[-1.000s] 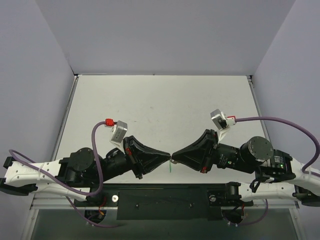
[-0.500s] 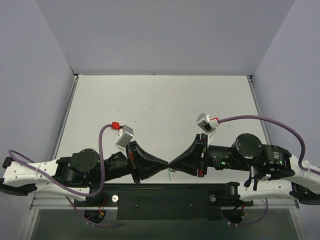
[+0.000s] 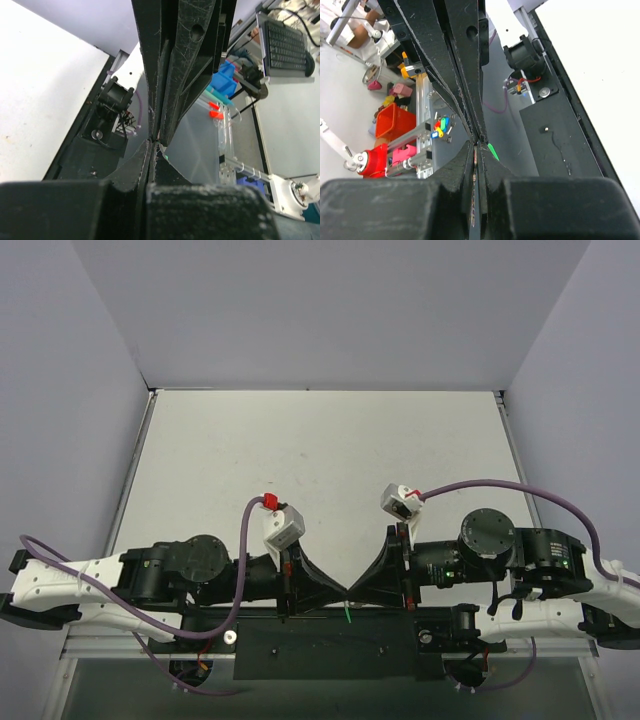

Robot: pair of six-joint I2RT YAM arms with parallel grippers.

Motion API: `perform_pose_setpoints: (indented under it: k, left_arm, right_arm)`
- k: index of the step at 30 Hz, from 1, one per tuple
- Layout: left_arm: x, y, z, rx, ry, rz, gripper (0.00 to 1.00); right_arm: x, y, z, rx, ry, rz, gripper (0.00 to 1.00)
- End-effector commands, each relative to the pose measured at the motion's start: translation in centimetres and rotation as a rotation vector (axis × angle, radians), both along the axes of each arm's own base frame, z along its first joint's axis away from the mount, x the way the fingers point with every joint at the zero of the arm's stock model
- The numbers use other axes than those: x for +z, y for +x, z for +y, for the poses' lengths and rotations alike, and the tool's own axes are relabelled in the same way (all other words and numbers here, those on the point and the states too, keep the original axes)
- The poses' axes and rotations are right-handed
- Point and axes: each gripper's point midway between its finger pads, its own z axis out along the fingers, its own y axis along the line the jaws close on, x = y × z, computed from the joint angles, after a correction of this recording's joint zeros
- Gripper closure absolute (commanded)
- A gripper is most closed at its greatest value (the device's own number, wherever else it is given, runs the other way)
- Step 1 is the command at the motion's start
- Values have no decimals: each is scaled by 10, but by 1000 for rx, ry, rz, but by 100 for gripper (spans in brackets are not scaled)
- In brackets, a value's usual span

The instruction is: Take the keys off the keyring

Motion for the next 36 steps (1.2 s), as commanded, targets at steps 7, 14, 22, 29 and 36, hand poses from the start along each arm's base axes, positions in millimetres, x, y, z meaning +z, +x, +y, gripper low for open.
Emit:
perform_pose_setpoints:
  k: [7, 14, 22, 29, 36]
  left_arm:
    - [31, -6, -12, -31, -60, -16, 100]
    - [53, 30, 19, 166, -172, 14, 43]
    - [73, 36, 46, 188, -369, 31, 28]
    - [84, 28, 47, 142, -478, 31, 39]
    - [83, 36, 40, 191, -590, 88, 44]
  right_arm:
    - [-8, 11, 19, -38, -9, -24, 100]
    - [-3, 29, 5, -161, 71, -37, 100]
    - [12, 48, -12, -285, 200, -45, 100]
    - [36, 50, -18, -301, 325, -57, 100]
    - [59, 51, -25, -310, 436, -62, 100]
